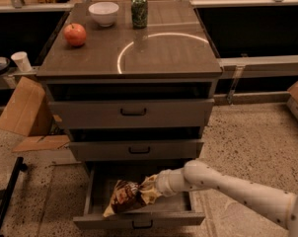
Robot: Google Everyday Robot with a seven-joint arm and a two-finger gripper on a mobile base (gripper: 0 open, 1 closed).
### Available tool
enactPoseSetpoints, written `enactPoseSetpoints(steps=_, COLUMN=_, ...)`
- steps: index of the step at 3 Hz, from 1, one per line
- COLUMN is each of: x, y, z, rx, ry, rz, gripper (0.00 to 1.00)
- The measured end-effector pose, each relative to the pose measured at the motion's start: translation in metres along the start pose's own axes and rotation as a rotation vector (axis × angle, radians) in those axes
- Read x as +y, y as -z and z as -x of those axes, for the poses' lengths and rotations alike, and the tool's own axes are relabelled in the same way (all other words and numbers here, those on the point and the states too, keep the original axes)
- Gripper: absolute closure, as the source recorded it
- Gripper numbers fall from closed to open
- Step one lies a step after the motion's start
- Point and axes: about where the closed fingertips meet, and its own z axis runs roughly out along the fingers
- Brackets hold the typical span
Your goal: Pick brown chip bag from bottom drawer and place on counter
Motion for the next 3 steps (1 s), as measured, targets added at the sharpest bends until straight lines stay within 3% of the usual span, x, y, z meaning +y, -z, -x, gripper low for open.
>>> enactPoseSetpoints(steps=1, x=0.006, y=0.071, z=0.029, rx=-0.036, ry=0.054, rz=-0.017, gripper=1.00)
enactPoseSetpoints(steps=3, x=0.006, y=0.086, z=0.036, rx=-0.034, ry=0.080, rz=-0.008, gripper=1.00)
